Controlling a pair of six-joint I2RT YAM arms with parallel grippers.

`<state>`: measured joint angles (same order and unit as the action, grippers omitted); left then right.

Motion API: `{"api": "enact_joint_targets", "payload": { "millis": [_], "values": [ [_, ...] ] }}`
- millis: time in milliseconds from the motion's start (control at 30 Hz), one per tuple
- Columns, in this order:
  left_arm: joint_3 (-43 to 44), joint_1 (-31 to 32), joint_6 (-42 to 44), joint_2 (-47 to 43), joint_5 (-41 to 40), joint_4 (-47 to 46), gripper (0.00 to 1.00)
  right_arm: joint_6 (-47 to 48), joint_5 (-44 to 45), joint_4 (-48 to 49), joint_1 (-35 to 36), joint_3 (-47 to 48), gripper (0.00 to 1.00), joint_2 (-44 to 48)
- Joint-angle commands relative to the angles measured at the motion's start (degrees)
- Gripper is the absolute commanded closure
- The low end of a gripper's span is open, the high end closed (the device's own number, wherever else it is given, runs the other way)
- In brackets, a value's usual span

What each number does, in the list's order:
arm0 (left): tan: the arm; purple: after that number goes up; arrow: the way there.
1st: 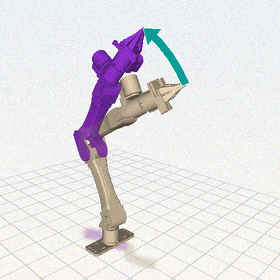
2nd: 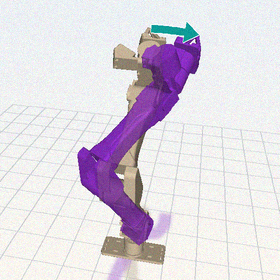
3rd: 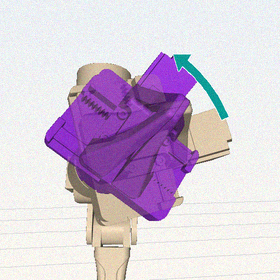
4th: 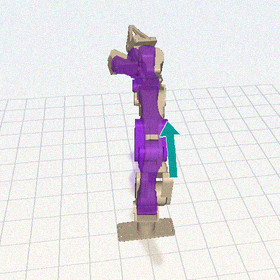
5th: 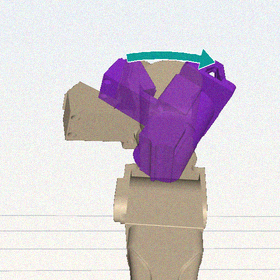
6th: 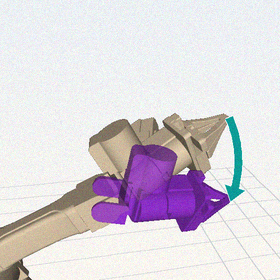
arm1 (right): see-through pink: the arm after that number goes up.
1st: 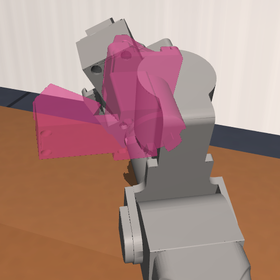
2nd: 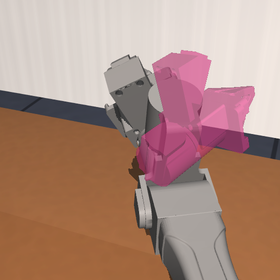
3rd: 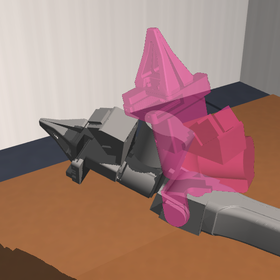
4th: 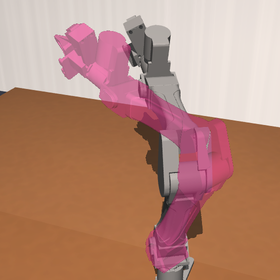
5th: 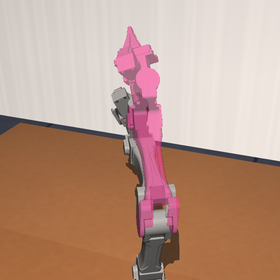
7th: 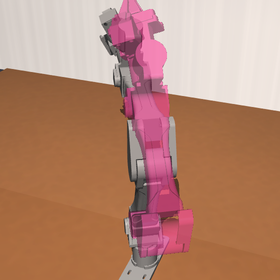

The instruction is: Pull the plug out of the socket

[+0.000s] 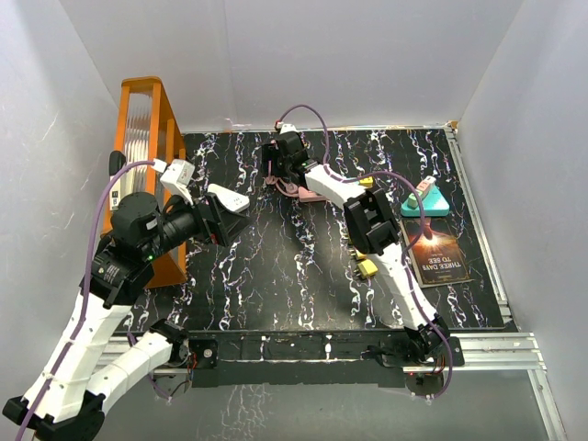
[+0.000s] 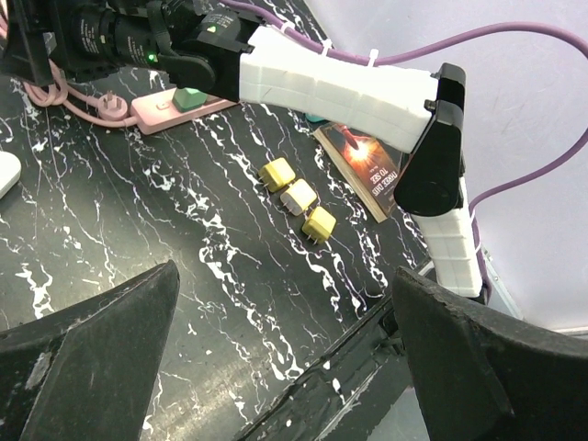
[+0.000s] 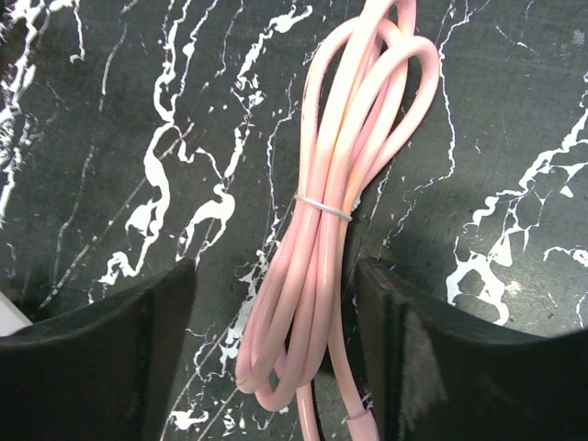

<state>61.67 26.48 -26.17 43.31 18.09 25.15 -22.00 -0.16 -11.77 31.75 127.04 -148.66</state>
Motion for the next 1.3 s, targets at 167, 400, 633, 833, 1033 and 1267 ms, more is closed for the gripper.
{"api": "enact_joint_targets", "payload": {
  "millis": [167,400,633,833,1033,1267],
  "values": [
    [1.52,0.24,-1.42,0.10,-0.27,0.51,0.01,3.57,-1.82,1.91,-0.02,1.79,0.69,-1.42],
    [0.15,0.19,-2.64,1.42,1.44,-1.47,0.02,9.20,-11.99,-0.44,-0.02,-8.13,0.85,6.85],
    [-1.66,0.30,-3.52,4.20,4.89,-5.86,0.02,8.94,-21.87,2.78,-0.02,-27.04,0.85,16.40],
    [-2.39,0.33,-4.44,5.51,6.09,-7.50,0.02,10.11,-27.81,5.21,0.15,-39.51,0.84,22.87],
    [-4.06,0.32,-4.84,5.30,6.03,-8.10,0.02,12.65,-29.76,5.34,3.67,-47.01,0.81,27.12],
    [-6.73,0.26,-6.28,3.67,6.10,-9.89,0.02,11.61,-25.30,6.89,13.49,-54.26,0.78,31.66]
  ]
}}
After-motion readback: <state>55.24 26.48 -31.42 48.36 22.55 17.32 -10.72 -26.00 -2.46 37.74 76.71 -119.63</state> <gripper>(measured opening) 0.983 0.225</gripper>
